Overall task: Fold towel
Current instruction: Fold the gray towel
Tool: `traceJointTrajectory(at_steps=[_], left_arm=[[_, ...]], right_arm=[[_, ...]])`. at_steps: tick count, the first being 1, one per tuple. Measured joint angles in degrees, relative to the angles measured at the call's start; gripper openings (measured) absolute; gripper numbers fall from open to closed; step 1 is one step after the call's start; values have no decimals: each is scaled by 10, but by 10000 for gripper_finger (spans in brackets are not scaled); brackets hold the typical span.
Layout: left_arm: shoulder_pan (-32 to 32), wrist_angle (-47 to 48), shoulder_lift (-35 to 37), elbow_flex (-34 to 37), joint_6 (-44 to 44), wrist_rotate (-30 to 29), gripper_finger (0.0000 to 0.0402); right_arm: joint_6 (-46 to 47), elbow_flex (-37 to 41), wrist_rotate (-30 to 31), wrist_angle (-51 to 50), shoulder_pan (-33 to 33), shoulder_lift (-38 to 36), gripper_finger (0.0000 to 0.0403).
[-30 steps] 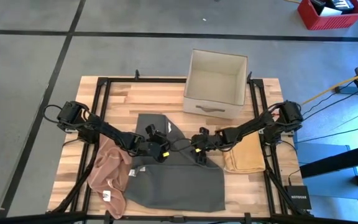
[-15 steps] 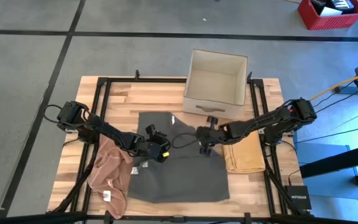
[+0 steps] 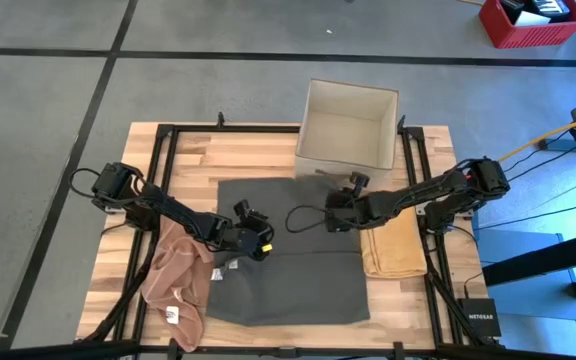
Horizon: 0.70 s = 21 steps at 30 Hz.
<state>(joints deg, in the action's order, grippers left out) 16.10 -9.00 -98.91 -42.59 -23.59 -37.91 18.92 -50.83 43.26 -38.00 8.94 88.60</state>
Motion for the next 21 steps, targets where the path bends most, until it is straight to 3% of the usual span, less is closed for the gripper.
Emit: traceJointTrajectory(at_steps=[6, 13, 17, 21], left_arm=[[0, 7, 0, 0, 0, 0, 186], [0, 20, 7, -4, 18, 16, 186], [9, 63, 52, -47, 23, 72, 186], [30, 165, 96, -94, 3, 108, 186]], right_arm=[[40, 0, -35, -15, -21, 0, 35], [25, -19, -81, -76, -26, -1, 141], [34, -70, -187, -166, -24, -10, 190], [31, -83, -276, -153, 9, -31, 218]])
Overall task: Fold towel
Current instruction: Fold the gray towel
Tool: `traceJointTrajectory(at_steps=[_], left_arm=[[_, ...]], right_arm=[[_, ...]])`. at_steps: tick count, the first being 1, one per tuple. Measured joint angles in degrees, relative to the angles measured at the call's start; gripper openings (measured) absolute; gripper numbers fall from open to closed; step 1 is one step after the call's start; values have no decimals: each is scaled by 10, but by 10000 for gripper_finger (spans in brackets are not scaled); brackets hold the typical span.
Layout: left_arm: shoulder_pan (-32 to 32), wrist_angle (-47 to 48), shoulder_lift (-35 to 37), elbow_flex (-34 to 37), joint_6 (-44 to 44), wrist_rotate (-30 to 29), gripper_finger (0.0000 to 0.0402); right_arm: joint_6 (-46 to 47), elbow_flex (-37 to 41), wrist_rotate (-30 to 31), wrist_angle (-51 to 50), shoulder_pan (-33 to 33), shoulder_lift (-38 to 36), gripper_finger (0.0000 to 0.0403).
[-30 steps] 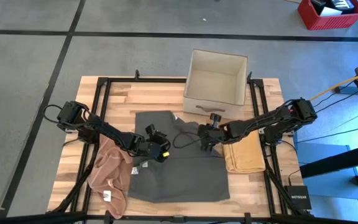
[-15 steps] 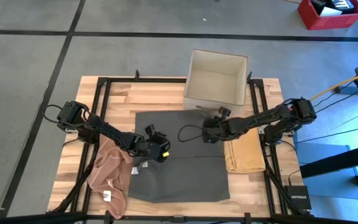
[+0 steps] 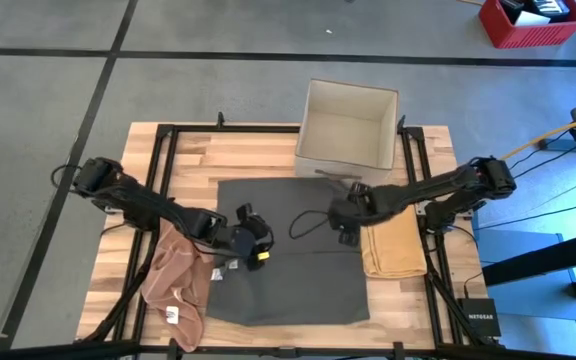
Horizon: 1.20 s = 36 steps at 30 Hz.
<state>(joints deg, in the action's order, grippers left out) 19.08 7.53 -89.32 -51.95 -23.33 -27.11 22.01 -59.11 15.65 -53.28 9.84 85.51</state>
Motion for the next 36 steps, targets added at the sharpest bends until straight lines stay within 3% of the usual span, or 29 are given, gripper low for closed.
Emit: traceJointTrajectory(at_steps=[3, 6, 9, 12, 17, 23, 27, 33, 36], left_arm=[[22, 58, 24, -16, -51, 1, 186], [37, 107, 16, -1, -98, 2, 186], [42, 105, -12, 35, -140, 2, 186], [41, 99, -50, 63, -170, 6, 186], [48, 101, -85, 64, -190, 48, 186], [79, 123, -71, 64, -200, 78, 186], [87, 152, -40, 60, -197, 100, 186], [83, 228, 43, 4, -160, 95, 186], [87, 231, 88, -7, -161, 138, 186]], right_arm=[[1, 31, 36, 87, 40, -12, 225], [3, 95, 79, 237, 70, -7, 223], [15, 165, 82, 387, 80, 20, 219], [45, 207, 82, 453, 78, 51, 214], [91, 215, 29, 477, 80, 79, 206], [93, 216, -46, 579, 111, 97, 204], [67, 185, -78, 533, 121, 81, 204], [52, 85, -83, 292, 119, 18, 204], [64, 50, -109, 224, 128, -13, 204]])
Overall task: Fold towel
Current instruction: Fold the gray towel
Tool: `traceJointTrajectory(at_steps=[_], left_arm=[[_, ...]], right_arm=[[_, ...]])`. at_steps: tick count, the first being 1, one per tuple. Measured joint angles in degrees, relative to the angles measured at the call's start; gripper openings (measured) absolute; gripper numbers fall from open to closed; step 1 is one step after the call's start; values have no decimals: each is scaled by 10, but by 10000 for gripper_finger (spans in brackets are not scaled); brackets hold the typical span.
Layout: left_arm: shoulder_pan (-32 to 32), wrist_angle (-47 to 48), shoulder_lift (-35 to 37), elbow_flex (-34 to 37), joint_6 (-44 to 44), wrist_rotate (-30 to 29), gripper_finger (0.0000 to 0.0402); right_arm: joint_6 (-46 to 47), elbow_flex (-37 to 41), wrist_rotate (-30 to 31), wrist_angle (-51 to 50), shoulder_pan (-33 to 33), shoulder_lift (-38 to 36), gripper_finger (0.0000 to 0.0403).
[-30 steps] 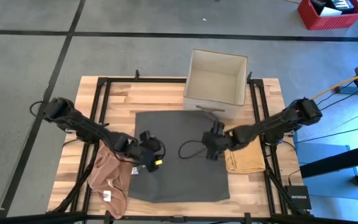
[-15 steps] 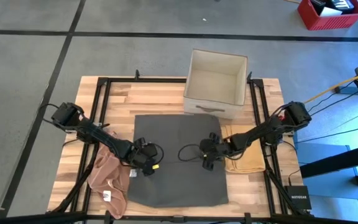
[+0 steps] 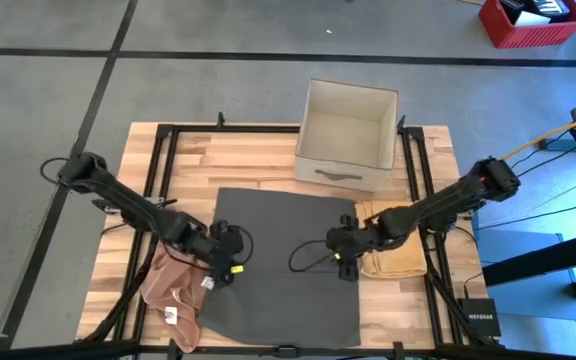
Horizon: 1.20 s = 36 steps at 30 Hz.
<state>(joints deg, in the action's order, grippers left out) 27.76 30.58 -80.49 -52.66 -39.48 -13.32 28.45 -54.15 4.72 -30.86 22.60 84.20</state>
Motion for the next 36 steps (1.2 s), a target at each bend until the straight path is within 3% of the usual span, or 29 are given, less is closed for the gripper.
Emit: traceJointTrajectory(at_steps=[6, 12, 22, 26, 31, 36], left_arm=[[24, 7, 9, 21, -68, 67, 186], [40, 44, -12, 28, -97, 114, 186], [24, 64, -12, 27, -131, 159, 186], [18, 116, -12, 27, -169, 138, 186], [30, 51, -13, 27, -155, 180, 186], [40, 70, -24, 28, -146, 159, 186]], right_arm=[[49, 20, 2, 60, 62, -5, 204], [112, 60, 49, 80, 126, 28, 204], [138, 68, 83, 87, 141, 38, 204], [141, 68, 80, 77, 140, 38, 204], [168, 68, -3, 48, 145, 38, 204], [176, 68, 4, 16, 153, 43, 204]])
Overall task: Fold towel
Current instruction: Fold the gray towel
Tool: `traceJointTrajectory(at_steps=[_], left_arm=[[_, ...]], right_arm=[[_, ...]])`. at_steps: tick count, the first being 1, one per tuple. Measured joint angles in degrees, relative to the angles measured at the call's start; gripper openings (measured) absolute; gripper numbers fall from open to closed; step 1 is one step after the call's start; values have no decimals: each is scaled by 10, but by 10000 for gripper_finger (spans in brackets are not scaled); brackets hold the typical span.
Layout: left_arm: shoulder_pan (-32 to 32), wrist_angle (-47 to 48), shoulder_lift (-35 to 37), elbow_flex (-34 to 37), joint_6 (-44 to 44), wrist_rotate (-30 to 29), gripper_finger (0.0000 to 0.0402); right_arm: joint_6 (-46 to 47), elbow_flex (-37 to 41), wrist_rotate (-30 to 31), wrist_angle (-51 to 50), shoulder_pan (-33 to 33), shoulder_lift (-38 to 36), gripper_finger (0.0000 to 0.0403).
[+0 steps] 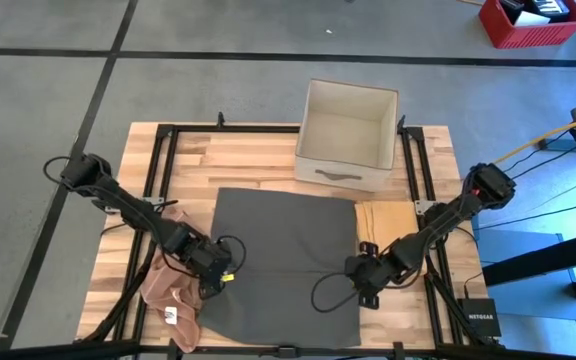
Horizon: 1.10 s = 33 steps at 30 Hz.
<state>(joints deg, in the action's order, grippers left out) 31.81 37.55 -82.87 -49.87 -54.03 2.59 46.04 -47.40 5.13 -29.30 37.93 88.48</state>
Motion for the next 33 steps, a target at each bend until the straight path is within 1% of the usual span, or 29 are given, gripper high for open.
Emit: traceJointTrajectory(at_steps=[3, 7, 9, 11, 17, 27, 29, 33], left_arm=[[1, -13, -12, 9, -1, -1, 186], [5, -27, -19, 17, 0, 0, 186], [5, -25, -20, 17, 0, 2, 186], [5, -26, -20, 17, 0, 2, 186], [5, -22, -20, 17, 5, 4, 186], [5, 8, -20, 17, 6, 4, 186], [5, 3, -20, 17, 9, 4, 186], [4, -1, -20, 17, 13, 12, 186]], right_arm=[[-1, 0, -4, -19, 0, 13, 204], [-13, 0, -5, -1, -1, 29, 203], [-15, 0, -3, 1, -1, 33, 196], [-18, 0, 0, 2, -1, 37, 183], [-26, 0, 3, 0, -1, 40, 126], [-27, -3, -2, -23, -1, 32, 12], [-27, -3, -2, -23, -1, 31, 7], [-27, -3, -2, -23, -1, 30, 19]])
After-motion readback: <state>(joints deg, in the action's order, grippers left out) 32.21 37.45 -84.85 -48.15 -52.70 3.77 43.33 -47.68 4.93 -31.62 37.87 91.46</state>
